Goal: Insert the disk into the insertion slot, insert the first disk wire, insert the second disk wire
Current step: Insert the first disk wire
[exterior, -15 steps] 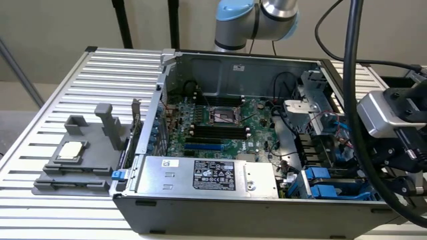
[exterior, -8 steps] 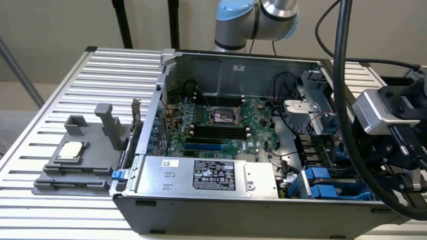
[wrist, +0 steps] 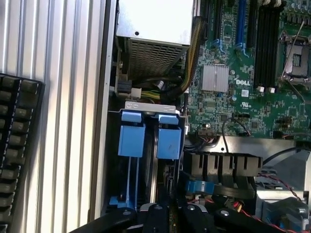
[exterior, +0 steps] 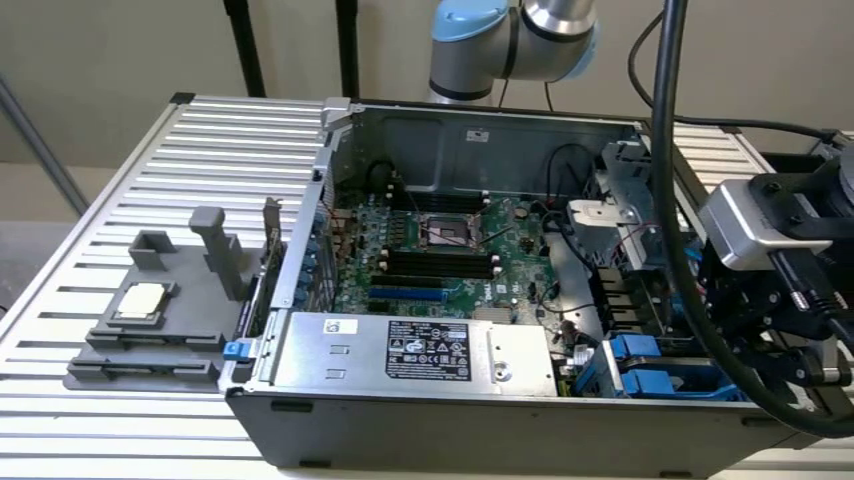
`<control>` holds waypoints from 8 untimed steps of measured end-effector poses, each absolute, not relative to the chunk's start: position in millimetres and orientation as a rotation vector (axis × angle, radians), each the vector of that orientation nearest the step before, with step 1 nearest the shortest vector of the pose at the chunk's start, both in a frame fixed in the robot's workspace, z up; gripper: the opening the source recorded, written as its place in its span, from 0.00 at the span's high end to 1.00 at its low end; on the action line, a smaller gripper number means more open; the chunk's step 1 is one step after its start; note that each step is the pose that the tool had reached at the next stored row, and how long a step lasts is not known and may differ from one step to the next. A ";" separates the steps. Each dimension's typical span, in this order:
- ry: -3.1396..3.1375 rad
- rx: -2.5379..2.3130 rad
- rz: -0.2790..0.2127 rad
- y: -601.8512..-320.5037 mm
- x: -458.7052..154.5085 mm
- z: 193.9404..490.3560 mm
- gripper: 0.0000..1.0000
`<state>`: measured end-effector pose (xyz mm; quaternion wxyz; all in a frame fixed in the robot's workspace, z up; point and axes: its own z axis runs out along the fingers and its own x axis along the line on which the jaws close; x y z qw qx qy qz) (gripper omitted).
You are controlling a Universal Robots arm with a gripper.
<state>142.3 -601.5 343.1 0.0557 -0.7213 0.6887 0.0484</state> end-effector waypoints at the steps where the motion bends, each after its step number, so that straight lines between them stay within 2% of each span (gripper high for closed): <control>1: 2.091 -2.189 0.145 -601.4 142.2 343.0 0.84; 8: 2.103 -2.179 0.131 -599.9 141.0 342.3 0.84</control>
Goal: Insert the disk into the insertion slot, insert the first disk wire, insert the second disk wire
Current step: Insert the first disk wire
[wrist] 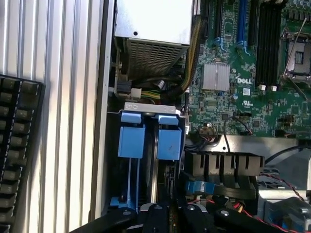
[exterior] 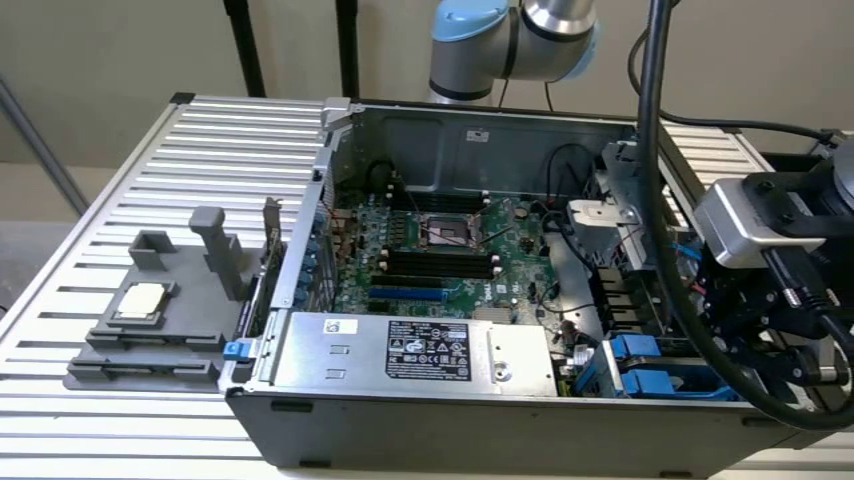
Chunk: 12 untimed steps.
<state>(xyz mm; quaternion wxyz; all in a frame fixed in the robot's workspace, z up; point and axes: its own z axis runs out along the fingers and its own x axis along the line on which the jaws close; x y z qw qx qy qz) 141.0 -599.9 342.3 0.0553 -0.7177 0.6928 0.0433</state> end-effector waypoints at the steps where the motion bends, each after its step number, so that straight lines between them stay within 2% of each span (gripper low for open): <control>1: 2.104 -2.177 0.130 -599.7 140.8 342.1 0.84; 12: 2.116 -2.162 0.114 -596.4 139.7 340.3 0.84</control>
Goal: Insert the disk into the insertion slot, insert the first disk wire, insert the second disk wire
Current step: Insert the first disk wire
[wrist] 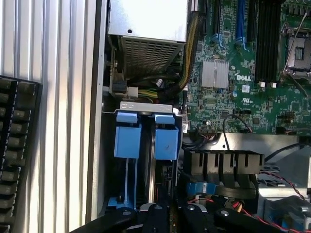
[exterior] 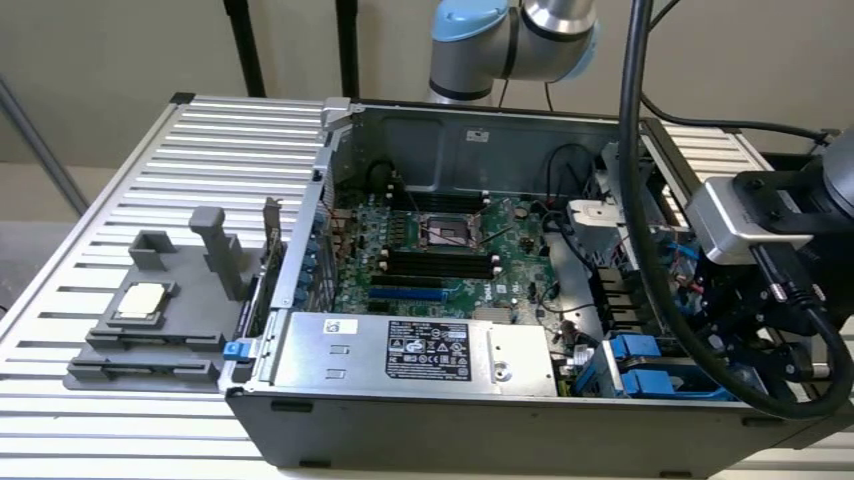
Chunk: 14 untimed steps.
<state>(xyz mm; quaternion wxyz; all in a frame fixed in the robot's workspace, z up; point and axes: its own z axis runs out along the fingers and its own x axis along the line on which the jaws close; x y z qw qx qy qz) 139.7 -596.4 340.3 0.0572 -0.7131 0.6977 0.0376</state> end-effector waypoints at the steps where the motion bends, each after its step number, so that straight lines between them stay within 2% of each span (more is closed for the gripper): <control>1: 2.117 -2.161 0.112 -596.3 139.7 340.1 0.84; 14: 2.152 -2.131 0.093 -594.5 137.4 338.1 0.84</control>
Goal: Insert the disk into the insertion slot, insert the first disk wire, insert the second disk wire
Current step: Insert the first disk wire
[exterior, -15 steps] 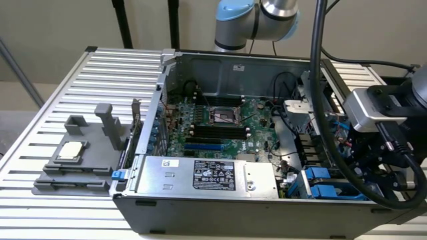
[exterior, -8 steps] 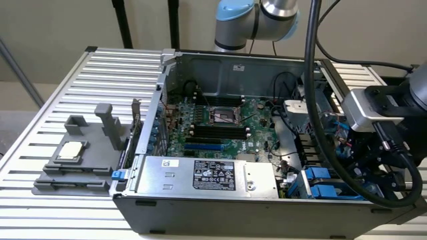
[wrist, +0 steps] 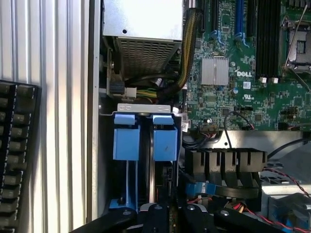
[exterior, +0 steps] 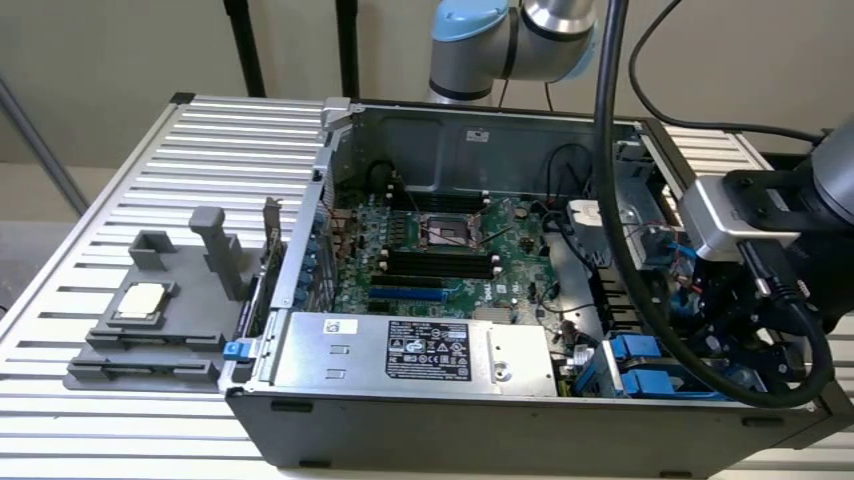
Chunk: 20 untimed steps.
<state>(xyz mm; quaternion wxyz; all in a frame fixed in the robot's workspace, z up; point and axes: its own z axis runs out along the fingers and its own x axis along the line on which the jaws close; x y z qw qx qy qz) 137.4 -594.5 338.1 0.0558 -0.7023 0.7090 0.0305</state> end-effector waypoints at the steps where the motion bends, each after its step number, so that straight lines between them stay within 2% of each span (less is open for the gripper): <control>1: 2.153 -2.130 0.091 -594.1 137.2 337.8 0.84; 20: 2.173 -2.127 0.066 -586.1 137.9 333.4 0.84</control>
